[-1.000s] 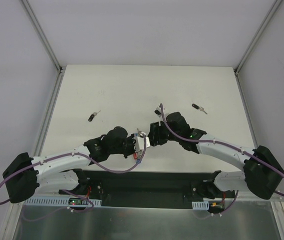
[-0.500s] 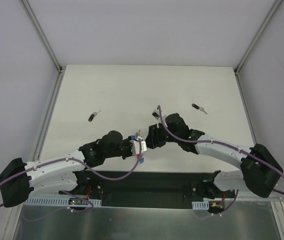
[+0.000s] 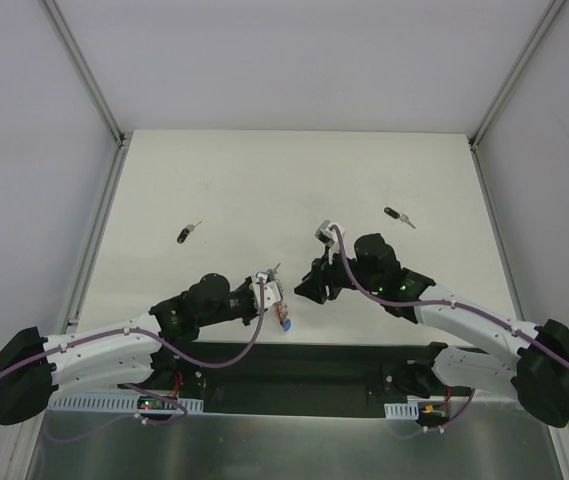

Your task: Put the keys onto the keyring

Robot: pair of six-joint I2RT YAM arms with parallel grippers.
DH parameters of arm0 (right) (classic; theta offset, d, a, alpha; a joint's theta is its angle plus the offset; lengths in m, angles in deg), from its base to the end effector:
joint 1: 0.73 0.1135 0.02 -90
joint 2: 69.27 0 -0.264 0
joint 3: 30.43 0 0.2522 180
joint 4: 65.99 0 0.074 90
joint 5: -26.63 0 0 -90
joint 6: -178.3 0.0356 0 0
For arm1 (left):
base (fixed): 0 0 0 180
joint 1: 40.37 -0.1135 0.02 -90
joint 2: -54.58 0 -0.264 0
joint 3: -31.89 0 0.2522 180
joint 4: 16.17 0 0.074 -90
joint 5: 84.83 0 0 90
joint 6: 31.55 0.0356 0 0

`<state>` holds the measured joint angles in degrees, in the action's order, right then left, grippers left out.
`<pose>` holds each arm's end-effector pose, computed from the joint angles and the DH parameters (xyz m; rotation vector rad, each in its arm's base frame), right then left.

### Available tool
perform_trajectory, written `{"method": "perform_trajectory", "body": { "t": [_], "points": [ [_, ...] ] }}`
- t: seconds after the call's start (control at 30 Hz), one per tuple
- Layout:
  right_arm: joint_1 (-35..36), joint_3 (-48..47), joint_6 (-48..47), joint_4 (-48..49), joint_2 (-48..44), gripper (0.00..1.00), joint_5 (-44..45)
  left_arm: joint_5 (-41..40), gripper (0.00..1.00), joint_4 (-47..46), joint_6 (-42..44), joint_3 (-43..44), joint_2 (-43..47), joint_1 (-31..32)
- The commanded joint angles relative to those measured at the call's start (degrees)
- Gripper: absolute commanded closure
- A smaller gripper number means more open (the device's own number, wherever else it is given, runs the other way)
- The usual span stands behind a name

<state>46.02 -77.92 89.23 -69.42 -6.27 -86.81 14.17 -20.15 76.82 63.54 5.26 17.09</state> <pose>0.1569 0.1875 0.2467 -1.0341 1.6984 0.9410 0.0998 -0.1668 0.2113 1.2257 1.3877 -0.6228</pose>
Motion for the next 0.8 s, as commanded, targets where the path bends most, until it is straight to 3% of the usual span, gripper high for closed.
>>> {"method": "perform_trajectory", "body": {
  "t": [0.0, 0.37, 0.53, 0.77],
  "points": [
    [-0.1, 1.3, -7.1, 3.6, -2.7, 0.52, -4.2, 2.3, 1.0, -6.8, -3.5, -0.8, 1.8, 0.6],
    [-0.3, 1.0, -10.9, -0.8, -7.1, 0.51, 1.4, 5.3, 1.0, -12.8, -9.4, -5.8, 2.5, 0.3],
    [-0.8, 0.8, -12.1, -2.3, -10.2, 0.42, 4.4, 10.7, 1.0, -18.0, -13.9, -9.4, 2.9, -4.5],
    [-0.9, -0.5, -13.7, -4.4, -10.4, 0.42, 5.9, 21.0, 1.0, -26.5, -17.8, -13.1, 3.0, -11.8]
  ]
}}
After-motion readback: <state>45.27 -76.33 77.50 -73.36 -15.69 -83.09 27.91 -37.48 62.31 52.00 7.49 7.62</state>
